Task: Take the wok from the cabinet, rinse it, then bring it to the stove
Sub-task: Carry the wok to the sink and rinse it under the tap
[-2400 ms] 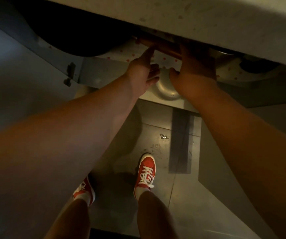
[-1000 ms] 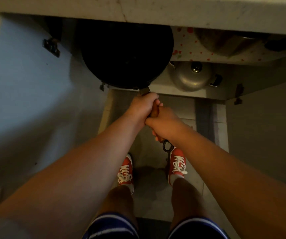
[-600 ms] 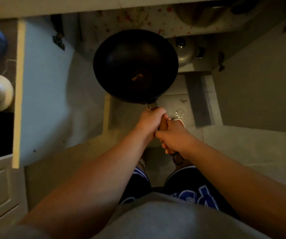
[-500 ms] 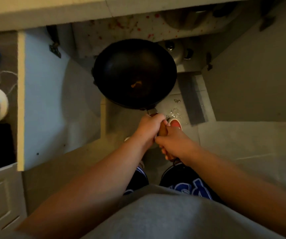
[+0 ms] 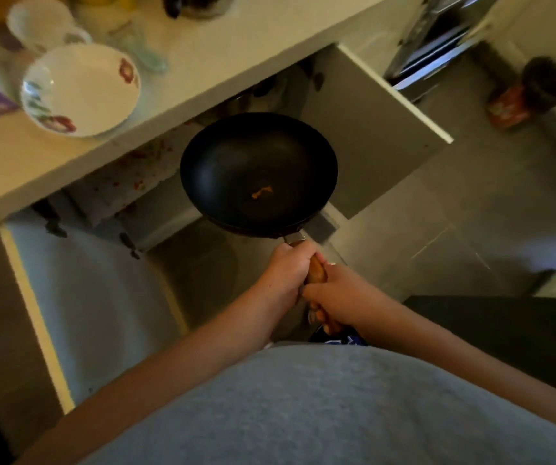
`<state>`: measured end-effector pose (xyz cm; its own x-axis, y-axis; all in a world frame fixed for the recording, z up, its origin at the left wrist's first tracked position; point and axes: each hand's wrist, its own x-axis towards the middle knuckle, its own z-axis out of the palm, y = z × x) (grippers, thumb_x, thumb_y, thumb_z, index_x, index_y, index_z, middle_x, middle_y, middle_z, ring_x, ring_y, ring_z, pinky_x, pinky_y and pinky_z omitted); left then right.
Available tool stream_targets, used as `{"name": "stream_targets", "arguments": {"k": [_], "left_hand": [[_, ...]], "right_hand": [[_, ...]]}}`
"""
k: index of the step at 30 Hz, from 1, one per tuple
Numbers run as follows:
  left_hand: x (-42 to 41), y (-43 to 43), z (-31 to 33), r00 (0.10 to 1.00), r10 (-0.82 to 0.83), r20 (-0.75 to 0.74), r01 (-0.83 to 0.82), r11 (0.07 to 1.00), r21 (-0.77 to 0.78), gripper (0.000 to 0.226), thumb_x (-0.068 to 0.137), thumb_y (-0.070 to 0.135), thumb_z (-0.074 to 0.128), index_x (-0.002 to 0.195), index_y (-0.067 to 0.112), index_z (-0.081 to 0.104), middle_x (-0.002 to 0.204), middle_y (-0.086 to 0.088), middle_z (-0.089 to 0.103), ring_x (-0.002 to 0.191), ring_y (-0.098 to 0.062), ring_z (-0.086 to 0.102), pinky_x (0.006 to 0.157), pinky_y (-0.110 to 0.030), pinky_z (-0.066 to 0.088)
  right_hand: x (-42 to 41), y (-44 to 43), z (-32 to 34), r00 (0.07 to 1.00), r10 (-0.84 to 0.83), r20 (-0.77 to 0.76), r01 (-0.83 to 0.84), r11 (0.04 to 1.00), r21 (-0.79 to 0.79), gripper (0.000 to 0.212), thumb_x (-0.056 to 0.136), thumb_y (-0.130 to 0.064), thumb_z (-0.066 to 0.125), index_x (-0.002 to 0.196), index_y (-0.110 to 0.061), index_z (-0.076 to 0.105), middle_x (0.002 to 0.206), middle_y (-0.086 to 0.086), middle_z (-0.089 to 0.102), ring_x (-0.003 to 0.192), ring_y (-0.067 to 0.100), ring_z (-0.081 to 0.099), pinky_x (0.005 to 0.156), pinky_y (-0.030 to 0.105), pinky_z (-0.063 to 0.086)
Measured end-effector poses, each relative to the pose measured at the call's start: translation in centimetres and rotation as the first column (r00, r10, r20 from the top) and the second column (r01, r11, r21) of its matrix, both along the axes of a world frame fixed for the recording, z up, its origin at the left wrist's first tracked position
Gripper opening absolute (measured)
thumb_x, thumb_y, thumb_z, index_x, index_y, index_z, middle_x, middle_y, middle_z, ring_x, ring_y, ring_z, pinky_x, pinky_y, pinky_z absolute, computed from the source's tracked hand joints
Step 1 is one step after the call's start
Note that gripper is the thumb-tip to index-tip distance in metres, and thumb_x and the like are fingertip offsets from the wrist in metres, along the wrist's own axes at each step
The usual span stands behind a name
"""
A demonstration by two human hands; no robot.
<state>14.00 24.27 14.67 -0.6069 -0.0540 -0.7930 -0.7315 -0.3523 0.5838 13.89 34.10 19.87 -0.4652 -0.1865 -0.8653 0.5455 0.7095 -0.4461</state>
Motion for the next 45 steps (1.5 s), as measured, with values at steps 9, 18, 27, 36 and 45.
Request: {"name": "stream_targets", "arguments": {"k": [9, 18, 27, 36, 45], "left_hand": [[-2.7, 4.7, 6.6, 0.948, -0.273, -0.165, 0.277, 0.961, 0.0, 0.04, 0.088, 0.017, 0.059, 0.049, 0.019, 0.068, 0.045, 0.006, 0.062, 0.046, -0.006, 0.062, 0.052, -0.025, 0.049], [-9.4, 10.5, 11.4, 0.852, -0.405, -0.332, 0.41, 0.91, -0.057, 0.012, 0.086, 0.014, 0.059, 0.077, 0.008, 0.06, 0.063, -0.003, 0.062, 0.065, -0.017, 0.063, 0.068, -0.035, 0.054], [-19.1, 18.1, 13.1, 0.776, -0.48, -0.41, 0.48, 0.87, -0.109, 0.016, 0.089, 0.013, 0.059, 0.073, 0.013, 0.058, 0.059, -0.001, 0.062, 0.066, -0.018, 0.062, 0.077, -0.041, 0.055], [-27.5, 26.0, 12.4, 0.773, -0.47, -0.427, 0.55, 0.832, 0.08, 0.015, 0.089, 0.011, 0.059, 0.076, 0.014, 0.054, 0.057, 0.0, 0.057, 0.057, -0.013, 0.061, 0.06, -0.029, 0.057], [-37.1, 33.9, 10.7, 0.638, -0.637, -0.434, 0.687, 0.724, -0.053, 0.018, 0.089, 0.01, 0.057, 0.072, 0.015, 0.056, 0.057, 0.001, 0.057, 0.058, -0.015, 0.06, 0.065, -0.033, 0.052]], "right_hand": [[0.5, 4.8, 7.3, 0.962, -0.258, -0.094, 0.246, 0.962, -0.123, 0.014, 0.09, -0.009, 0.06, 0.099, -0.02, 0.056, 0.054, -0.001, 0.06, 0.039, 0.006, 0.055, 0.042, 0.019, 0.049], [-3.6, 10.1, 10.5, 0.863, -0.47, -0.188, 0.424, 0.873, -0.24, 0.009, 0.088, -0.006, 0.057, 0.096, -0.002, 0.059, 0.057, 0.007, 0.056, 0.041, 0.016, 0.052, 0.043, 0.027, 0.048], [-11.5, 16.7, 10.5, 0.723, -0.681, -0.121, 0.564, 0.681, -0.467, 0.005, 0.086, -0.004, 0.056, 0.089, -0.007, 0.057, 0.053, 0.002, 0.055, 0.038, 0.011, 0.052, 0.038, 0.024, 0.046], [-18.6, 23.5, 10.8, 0.584, -0.8, 0.138, 0.69, 0.399, -0.605, 0.007, 0.091, -0.004, 0.054, 0.097, -0.008, 0.053, 0.059, 0.002, 0.051, 0.043, 0.01, 0.05, 0.038, 0.021, 0.045], [-27.0, 29.9, 8.5, 0.488, -0.867, 0.103, 0.72, 0.333, -0.609, 0.007, 0.091, -0.007, 0.056, 0.098, -0.007, 0.055, 0.058, 0.0, 0.053, 0.044, 0.01, 0.051, 0.039, 0.022, 0.046]]}}
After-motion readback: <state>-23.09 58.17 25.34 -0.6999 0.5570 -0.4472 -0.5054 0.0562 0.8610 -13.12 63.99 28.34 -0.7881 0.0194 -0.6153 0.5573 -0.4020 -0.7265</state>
